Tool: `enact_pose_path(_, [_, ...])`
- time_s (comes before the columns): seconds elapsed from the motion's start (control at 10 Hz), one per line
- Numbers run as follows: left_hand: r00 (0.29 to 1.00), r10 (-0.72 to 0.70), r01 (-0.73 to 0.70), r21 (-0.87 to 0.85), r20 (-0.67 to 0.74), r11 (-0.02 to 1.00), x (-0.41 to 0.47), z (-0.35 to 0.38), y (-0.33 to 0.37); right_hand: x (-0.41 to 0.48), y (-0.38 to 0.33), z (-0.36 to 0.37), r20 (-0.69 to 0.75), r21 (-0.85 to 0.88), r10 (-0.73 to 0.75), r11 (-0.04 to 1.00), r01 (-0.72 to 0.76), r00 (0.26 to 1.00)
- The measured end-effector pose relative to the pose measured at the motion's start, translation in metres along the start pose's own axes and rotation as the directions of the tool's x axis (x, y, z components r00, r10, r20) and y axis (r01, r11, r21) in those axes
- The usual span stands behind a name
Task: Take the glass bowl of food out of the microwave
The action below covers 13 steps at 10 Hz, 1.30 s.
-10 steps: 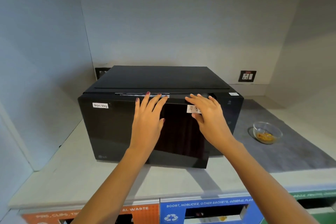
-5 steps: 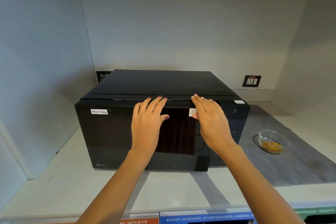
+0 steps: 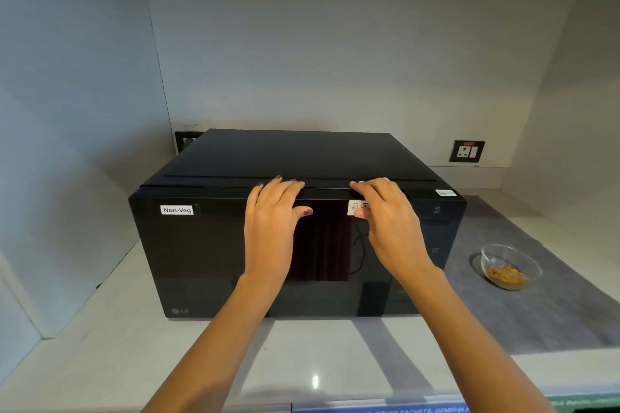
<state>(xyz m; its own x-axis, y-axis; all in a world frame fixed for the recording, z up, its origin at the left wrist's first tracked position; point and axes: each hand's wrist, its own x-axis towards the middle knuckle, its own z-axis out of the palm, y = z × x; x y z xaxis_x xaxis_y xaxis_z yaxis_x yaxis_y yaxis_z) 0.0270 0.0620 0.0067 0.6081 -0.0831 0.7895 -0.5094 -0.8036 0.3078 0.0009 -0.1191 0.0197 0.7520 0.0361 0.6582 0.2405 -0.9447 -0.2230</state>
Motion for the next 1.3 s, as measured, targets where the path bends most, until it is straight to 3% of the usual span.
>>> enact_pose_path(0.2, [1.000,-0.012,0.011,-0.045,-0.016,0.999,0.000,0.003,0.000,0.000,0.002,0.005,-0.071,0.049,-0.013,0.999,0.016,0.997])
enact_pose_path(0.9, [0.996,0.076,-0.079,0.073,0.052,0.994,-0.003,-0.004,-0.003,-0.008,0.001,0.009,-0.122,0.071,0.021,0.997,-0.012,0.992])
enact_pose_path(1.2, [0.997,0.079,-0.080,0.089,0.020,0.993,-0.011,-0.007,0.004,-0.013,-0.018,0.015,-0.218,0.064,0.079,0.996,-0.066,0.973])
enact_pose_path(1.3, [0.998,0.067,-0.067,0.109,-0.002,0.992,-0.009,-0.006,0.005,-0.009,-0.025,0.018,-0.279,0.020,0.035,0.999,-0.030,0.960])
